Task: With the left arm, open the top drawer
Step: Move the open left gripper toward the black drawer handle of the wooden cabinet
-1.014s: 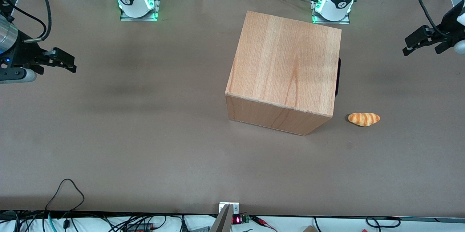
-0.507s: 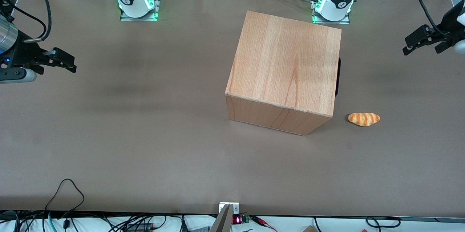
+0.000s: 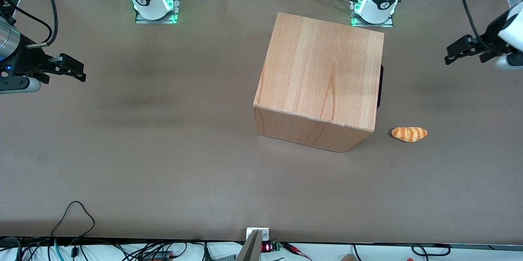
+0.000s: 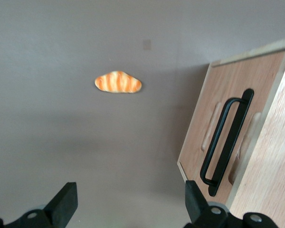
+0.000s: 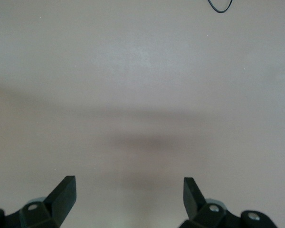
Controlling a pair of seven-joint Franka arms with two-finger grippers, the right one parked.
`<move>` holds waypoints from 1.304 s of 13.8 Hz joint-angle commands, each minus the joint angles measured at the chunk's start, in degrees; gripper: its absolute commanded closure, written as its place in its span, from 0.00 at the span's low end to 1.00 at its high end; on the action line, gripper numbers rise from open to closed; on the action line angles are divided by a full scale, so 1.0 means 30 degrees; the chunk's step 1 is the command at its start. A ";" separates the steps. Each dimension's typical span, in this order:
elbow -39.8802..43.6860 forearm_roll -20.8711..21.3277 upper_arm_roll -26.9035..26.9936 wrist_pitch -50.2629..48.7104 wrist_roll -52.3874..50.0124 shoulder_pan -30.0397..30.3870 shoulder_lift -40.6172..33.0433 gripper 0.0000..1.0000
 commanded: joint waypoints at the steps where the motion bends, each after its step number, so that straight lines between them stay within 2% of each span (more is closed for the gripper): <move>1: -0.0126 -0.0327 -0.0244 -0.0142 0.0266 -0.0204 0.0594 0.00; 5: -0.0126 -0.3045 -0.0274 0.0323 0.1229 0.0117 0.2087 0.00; 6: -0.0184 -0.3313 -0.0274 0.0732 0.1407 0.0118 0.2265 0.00; 11: -0.1734 -0.3782 -0.0274 0.3163 0.3075 0.0118 0.2589 0.00; 15: -0.2497 -0.4019 -0.0274 0.3753 0.4422 0.0118 0.2736 0.00; 18: -0.2908 -0.4777 -0.0274 0.4251 0.4747 0.0118 0.2970 0.00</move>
